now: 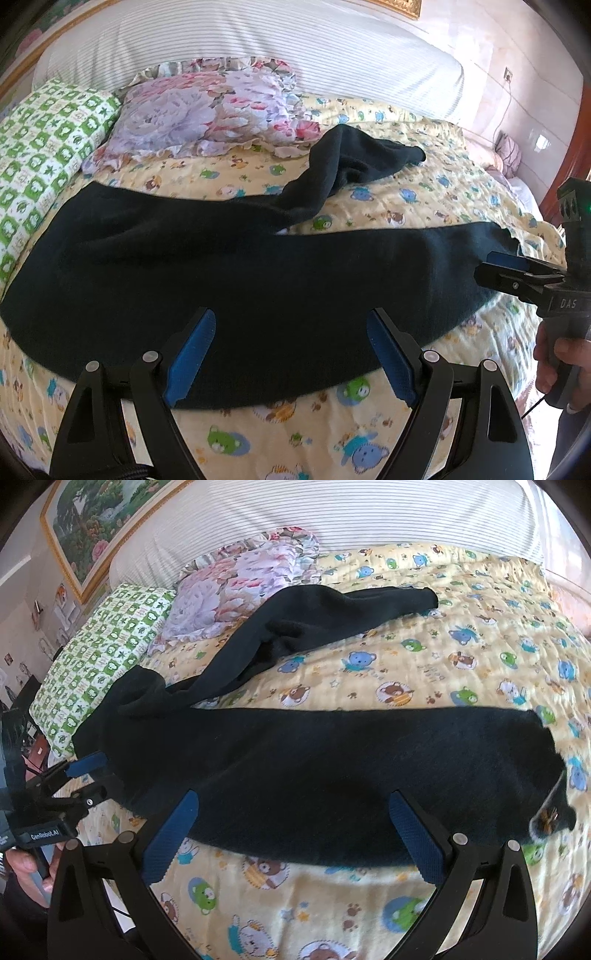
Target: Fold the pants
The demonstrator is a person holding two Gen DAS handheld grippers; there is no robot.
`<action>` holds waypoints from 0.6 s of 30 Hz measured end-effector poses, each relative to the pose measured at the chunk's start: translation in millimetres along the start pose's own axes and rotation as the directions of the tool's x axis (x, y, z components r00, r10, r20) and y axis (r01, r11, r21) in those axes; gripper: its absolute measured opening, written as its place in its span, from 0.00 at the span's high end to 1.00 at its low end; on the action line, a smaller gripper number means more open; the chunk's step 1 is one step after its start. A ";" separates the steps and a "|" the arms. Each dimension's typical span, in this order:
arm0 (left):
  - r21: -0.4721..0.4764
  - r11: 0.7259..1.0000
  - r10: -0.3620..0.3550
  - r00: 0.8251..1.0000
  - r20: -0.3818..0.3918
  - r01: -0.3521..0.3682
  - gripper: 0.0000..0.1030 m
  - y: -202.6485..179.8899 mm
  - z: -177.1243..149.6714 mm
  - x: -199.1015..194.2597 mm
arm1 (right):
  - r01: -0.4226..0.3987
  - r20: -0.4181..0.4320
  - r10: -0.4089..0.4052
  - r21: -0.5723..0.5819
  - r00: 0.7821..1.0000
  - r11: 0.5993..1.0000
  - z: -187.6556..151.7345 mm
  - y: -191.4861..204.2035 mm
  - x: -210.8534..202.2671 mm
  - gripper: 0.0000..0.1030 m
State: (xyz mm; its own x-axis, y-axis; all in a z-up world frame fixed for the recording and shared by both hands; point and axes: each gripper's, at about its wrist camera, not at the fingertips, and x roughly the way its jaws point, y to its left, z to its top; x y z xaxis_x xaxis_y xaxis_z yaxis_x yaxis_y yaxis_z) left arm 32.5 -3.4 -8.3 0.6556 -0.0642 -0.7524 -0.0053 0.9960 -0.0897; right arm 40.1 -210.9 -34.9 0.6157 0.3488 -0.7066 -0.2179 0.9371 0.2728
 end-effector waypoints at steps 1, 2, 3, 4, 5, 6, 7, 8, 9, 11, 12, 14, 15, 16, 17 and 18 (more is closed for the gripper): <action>0.002 1.000 -0.003 1.000 -0.001 0.003 0.18 -1.1 3.7 2.2 | -0.006 0.019 0.006 -0.004 1.000 1.000 1.7 -1.3 -1.3 0.00; 0.006 1.000 -0.007 1.000 -0.001 0.007 0.18 -2.6 8.3 4.7 | -0.013 0.018 0.013 0.001 1.000 1.000 4.8 -3.3 -1.2 0.00; 0.010 1.000 -0.012 1.000 -0.001 0.012 0.18 -4.2 12.7 7.0 | -0.019 0.015 0.019 0.007 1.000 1.000 8.5 -5.5 -0.9 0.00; 0.013 1.000 -0.015 1.000 -0.001 0.015 0.18 -5.3 16.3 8.9 | -0.024 0.019 0.024 0.010 1.000 1.000 11.3 -7.4 -0.8 0.00; 0.013 1.000 -0.022 1.000 -0.002 0.022 0.18 -6.0 21.3 11.5 | -0.025 0.031 0.025 0.005 0.999 1.000 14.7 -9.4 -1.7 0.00; 0.012 0.999 -0.033 0.999 -0.004 0.033 0.18 -6.9 26.0 14.2 | -0.028 0.037 0.028 0.007 0.999 1.000 19.7 -11.8 -2.1 0.00; 0.010 0.999 -0.045 0.999 -0.007 0.046 0.18 -7.3 31.3 17.5 | -0.031 0.039 0.031 0.009 0.999 0.999 23.9 -14.0 -2.0 0.00; 0.007 0.998 -0.054 0.998 -0.010 0.054 0.18 -7.7 36.7 20.8 | -0.034 0.042 0.034 0.010 0.999 0.999 30.6 -16.8 -1.9 0.00; 0.010 0.998 -0.060 0.998 -0.013 0.060 0.18 -8.5 42.9 24.9 | -0.038 0.039 0.037 0.014 0.999 0.999 35.5 -19.0 -1.3 0.00; 0.017 0.998 -0.060 0.998 -0.018 0.060 0.18 -10.3 54.1 32.6 | -0.038 0.033 0.038 0.016 0.999 0.999 49.6 -24.9 0.6 0.00; 0.019 0.998 -0.060 0.998 -0.022 0.060 0.18 -10.5 59.4 36.2 | -0.034 0.035 0.034 0.014 0.999 0.999 57.0 -27.8 1.0 0.00; 0.016 0.997 -0.080 0.996 -0.035 0.081 0.18 -10.4 72.4 45.4 | -0.024 0.036 0.024 0.009 0.999 1.000 70.8 -33.1 1.7 0.00; 0.013 0.996 -0.088 0.995 -0.041 0.089 0.18 -9.7 79.5 50.3 | -0.030 0.040 0.030 0.008 0.999 1.000 81.2 -37.2 1.4 0.00; 0.012 0.996 -0.091 0.995 -0.042 0.092 0.18 -9.7 83.9 53.2 | -0.038 0.047 0.038 0.008 0.998 0.999 88.9 -40.5 0.5 0.00; 0.016 0.995 -0.096 0.994 -0.043 0.097 0.18 -9.7 91.0 57.9 | -0.051 0.049 0.050 0.013 0.998 0.999 102.4 -45.9 0.8 0.00; 0.021 0.995 -0.099 0.994 -0.048 0.100 0.18 -10.0 96.8 62.7 | -0.057 0.046 0.057 0.015 0.997 0.998 112.0 -49.4 2.0 0.01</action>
State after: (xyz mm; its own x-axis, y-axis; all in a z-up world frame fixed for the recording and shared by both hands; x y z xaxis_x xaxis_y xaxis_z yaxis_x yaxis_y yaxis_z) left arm 146.7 -11.4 8.6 0.6158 -0.1652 -0.7704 0.0764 0.9857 -0.1503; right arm 137.0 -258.0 23.4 0.6364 0.4002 -0.6594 -0.2413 0.9153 0.3226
